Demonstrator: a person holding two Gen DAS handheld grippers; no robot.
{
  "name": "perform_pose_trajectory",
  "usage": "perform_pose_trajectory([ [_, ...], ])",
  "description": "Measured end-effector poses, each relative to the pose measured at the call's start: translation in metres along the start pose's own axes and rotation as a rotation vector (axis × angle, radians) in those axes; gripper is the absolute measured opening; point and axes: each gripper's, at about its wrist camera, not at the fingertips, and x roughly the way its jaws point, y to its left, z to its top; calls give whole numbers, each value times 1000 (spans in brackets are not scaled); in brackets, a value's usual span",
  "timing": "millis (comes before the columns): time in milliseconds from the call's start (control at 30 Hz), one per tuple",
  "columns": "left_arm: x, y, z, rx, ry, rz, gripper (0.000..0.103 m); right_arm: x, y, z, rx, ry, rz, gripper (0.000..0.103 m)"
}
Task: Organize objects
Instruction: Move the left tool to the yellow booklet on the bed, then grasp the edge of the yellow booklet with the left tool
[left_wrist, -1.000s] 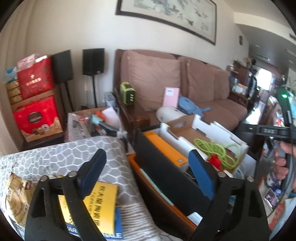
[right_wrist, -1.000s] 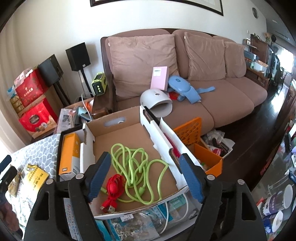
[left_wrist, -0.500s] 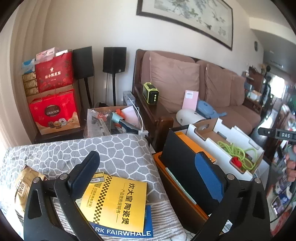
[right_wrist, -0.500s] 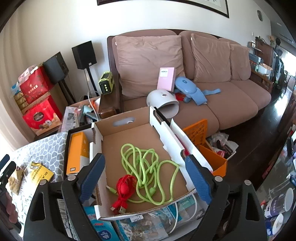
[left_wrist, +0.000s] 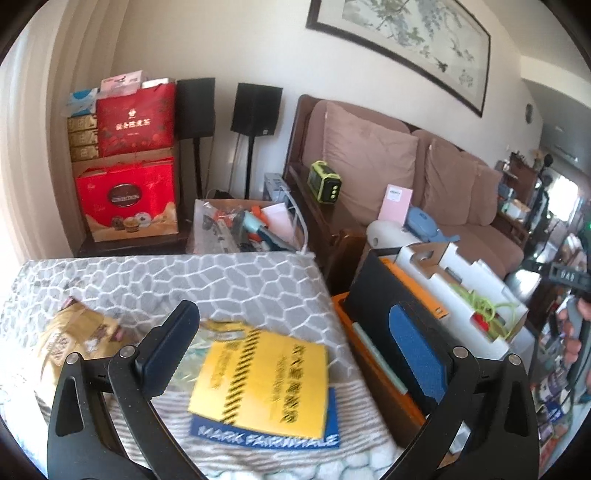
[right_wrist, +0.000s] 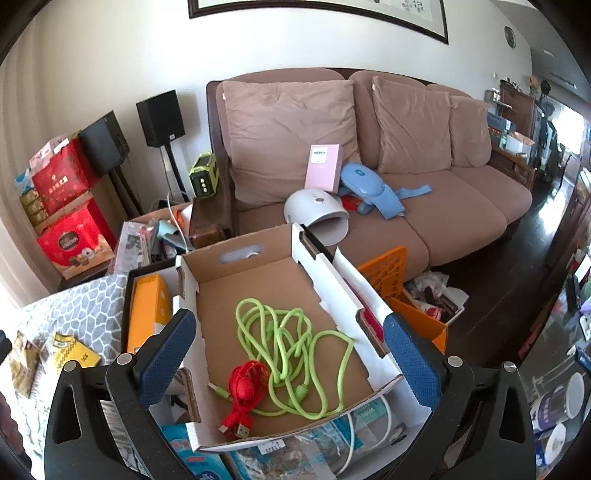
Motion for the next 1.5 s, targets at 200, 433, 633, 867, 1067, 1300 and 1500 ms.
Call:
perform_pose_trajectory([
  [200,0,23,-11,-10,25,61,103,-4,3,2,10,-30,22,102],
  [433,14,44,-29,-92,92,33,103,-1,6,1,2,-27,12,102],
  [633,16,43,-32,-84,97,22,103,-2,1,2,23,-40,-1,102],
  [867,41,31,-51,-91,199,-53,103,1,1,1,28,-29,-1,102],
  [1067,61,13,-65,-22,258,-38,103,-2,-2,2,41,-35,1,102],
  [1300,72,13,-78,-17,268,52,103,-8,-13,4,86,-51,5,102],
  [1500,73,3,-86,43,274,80,103,-6,-13,4,100,-47,5,102],
])
